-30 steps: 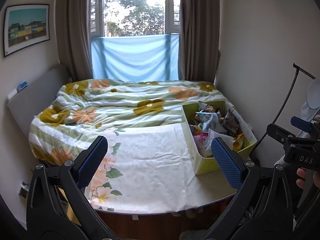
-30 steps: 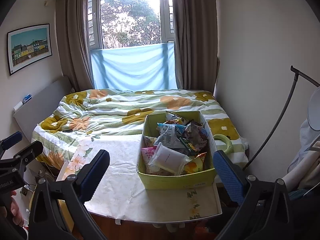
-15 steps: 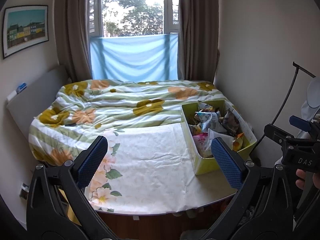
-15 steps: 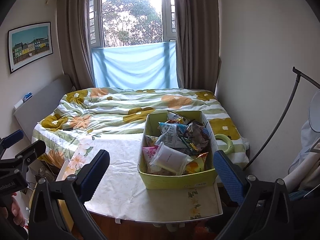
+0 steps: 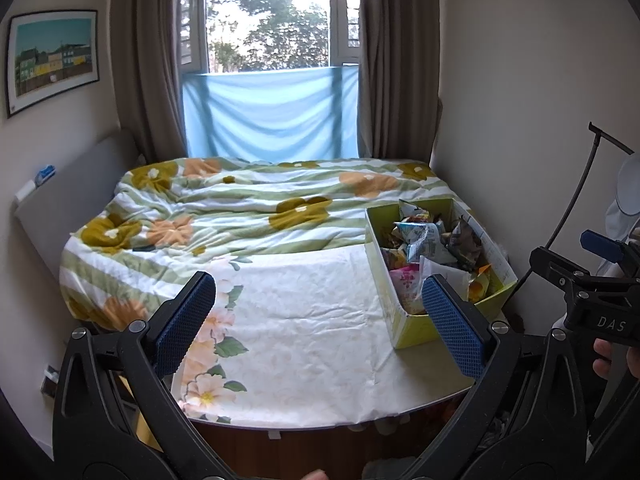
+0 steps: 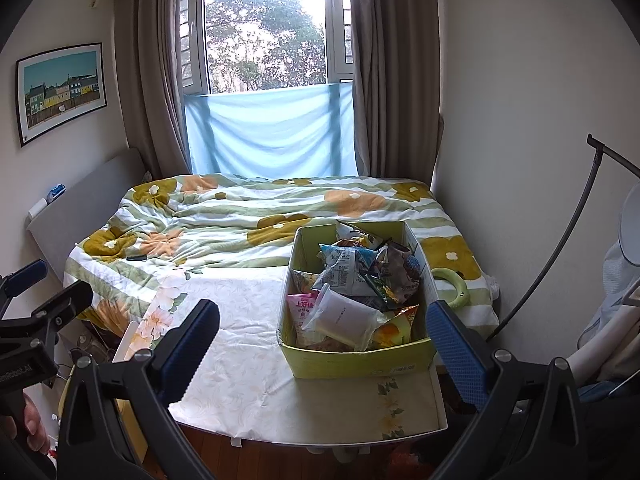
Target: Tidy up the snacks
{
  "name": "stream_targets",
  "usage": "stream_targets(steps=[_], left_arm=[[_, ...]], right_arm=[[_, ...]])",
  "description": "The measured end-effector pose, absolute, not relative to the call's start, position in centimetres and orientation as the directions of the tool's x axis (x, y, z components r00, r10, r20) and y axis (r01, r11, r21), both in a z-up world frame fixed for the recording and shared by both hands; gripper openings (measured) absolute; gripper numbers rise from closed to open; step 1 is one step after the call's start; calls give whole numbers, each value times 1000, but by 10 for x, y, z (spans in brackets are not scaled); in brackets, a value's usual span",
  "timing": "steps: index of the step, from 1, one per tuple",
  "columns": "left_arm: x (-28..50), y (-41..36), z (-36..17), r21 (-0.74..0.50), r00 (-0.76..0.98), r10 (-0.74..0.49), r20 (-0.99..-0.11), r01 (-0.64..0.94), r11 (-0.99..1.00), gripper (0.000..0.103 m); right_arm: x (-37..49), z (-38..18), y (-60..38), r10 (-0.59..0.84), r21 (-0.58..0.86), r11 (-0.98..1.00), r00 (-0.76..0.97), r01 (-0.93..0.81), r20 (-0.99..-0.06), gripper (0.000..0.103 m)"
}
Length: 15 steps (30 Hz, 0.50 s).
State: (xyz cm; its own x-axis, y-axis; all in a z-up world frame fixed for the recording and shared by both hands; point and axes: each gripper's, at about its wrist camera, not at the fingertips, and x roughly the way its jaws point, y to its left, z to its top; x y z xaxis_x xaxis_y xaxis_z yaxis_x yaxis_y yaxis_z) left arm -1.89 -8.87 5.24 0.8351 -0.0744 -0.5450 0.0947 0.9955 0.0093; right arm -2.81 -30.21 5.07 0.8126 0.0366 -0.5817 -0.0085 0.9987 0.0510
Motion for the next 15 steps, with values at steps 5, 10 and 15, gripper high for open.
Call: stream_targets(steps=[5,10,15], left_arm=[[-20,-83,52,-8,834,-83,-546,94,996,102],[-16,-80,49,-15,821,-77,-565,83,996,102],[-16,-78,48,-26,819,-86,-567,86,996,102]], right_arm=[[-28,51,-302,35,51,999,812,-7,-582,103],[-28,52,-303,36,52,999,812,-8,-583,103],[-27,51,-302,36,53,999,812,-7,-582,103]])
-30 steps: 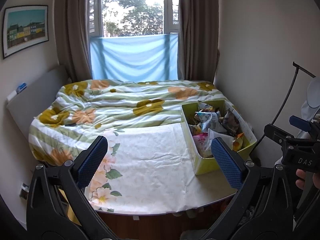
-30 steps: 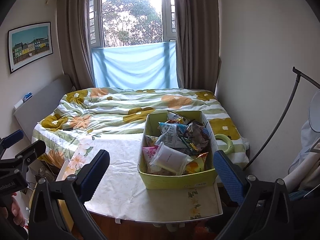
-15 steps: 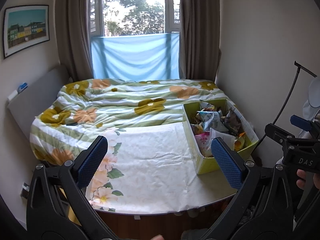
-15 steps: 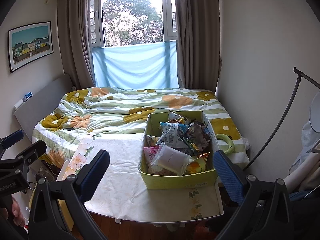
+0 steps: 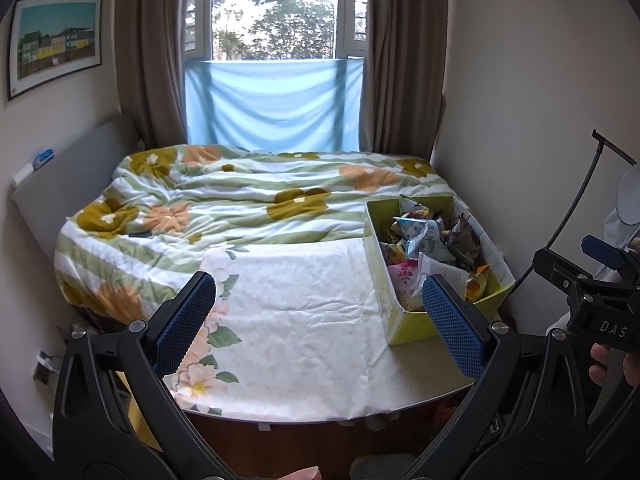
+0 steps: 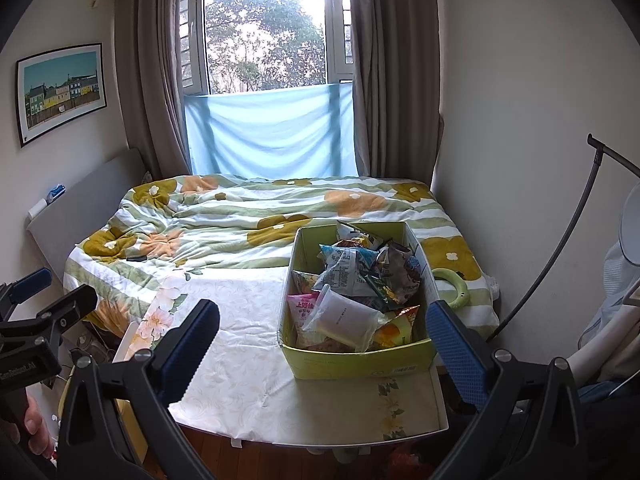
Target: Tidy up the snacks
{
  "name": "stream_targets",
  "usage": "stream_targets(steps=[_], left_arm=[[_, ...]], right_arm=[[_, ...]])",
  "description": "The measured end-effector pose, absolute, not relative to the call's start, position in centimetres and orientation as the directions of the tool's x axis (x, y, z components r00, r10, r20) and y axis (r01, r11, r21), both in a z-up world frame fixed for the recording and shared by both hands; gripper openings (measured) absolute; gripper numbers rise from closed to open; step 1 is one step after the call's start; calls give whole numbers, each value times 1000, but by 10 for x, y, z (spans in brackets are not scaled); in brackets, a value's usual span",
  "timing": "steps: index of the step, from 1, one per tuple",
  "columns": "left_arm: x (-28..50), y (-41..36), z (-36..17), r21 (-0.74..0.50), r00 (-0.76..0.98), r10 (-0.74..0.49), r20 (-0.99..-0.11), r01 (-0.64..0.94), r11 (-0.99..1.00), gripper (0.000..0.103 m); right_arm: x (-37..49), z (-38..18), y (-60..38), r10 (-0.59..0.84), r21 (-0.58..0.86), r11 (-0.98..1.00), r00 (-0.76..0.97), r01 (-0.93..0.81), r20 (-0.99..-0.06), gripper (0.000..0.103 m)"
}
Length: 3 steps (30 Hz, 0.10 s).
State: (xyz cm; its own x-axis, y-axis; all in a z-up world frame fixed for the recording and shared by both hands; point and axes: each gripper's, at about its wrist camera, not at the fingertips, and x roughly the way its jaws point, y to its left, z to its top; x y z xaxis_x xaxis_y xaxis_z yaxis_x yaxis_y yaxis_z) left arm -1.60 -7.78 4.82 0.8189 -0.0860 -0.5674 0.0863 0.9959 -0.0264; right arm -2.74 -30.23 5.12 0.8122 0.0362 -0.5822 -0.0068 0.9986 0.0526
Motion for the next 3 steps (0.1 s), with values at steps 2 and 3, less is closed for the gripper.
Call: stream_targets(steps=[2,3], left_arm=[[-16,-79,49,-21,822,-84,-563,87,996,102],[-16,-80,49,-16,823,-82,-562,88,996,102]], right_arm=[[-27,52,-303,38,53,999,811,-8,-583,103],[-27,52,-304,38,53,999,812,-9,-583,103]])
